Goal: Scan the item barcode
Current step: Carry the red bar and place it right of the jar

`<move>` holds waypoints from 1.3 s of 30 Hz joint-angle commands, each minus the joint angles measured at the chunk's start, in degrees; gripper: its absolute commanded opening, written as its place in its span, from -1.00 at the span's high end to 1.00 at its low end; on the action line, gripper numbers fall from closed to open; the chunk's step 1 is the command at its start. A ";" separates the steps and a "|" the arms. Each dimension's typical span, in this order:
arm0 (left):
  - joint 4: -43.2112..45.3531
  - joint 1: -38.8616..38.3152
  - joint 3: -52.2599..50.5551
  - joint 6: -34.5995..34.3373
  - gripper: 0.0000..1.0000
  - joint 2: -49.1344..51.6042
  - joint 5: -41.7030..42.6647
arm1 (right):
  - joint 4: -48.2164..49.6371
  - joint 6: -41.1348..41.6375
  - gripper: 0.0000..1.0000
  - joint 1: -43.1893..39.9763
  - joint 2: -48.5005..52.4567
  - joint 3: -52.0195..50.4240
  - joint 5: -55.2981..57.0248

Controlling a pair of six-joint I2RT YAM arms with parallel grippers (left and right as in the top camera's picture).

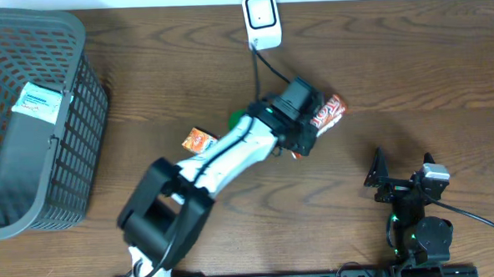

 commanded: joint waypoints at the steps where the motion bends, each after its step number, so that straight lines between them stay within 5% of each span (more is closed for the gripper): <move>1: 0.33 -1.31 -0.13 1.31 0.85 3.17 -8.07 | -0.20 -0.61 -0.98 -0.28 -0.26 -0.07 0.74; 3: 0.33 -1.60 -0.13 1.33 0.73 4.28 -8.39 | -0.20 -0.61 -0.98 -0.28 -0.26 -0.07 0.74; 6: 0.24 -1.46 0.00 1.86 -0.11 4.11 -9.75 | -0.20 -0.61 -0.99 -0.28 -0.26 -0.07 0.74; 9: -0.20 -0.96 0.85 4.20 -0.58 1.09 -9.84 | -0.20 -0.61 -0.99 -0.28 -0.26 -0.07 0.74; 14: -0.66 0.02 3.78 7.39 -0.96 -10.71 -9.81 | -0.20 -0.61 -0.99 -0.28 -0.26 -0.07 0.76; 20: -0.92 4.44 6.19 11.82 -0.95 -29.77 -13.57 | -0.20 -0.61 -0.99 -0.28 -0.26 -0.07 0.76; 26: -6.99 18.71 6.19 11.41 -0.96 -44.78 -20.20 | -0.20 -0.61 -0.98 -0.28 -0.26 -0.07 0.74; 32: -12.26 39.89 6.19 3.67 -0.96 -52.48 -22.51 | -0.20 -0.61 -0.98 -0.28 -0.26 -0.07 0.76; 39: -18.38 60.08 6.16 -10.64 -0.96 -50.47 -22.51 | -0.20 -0.61 -0.98 -0.28 -0.26 -0.07 0.74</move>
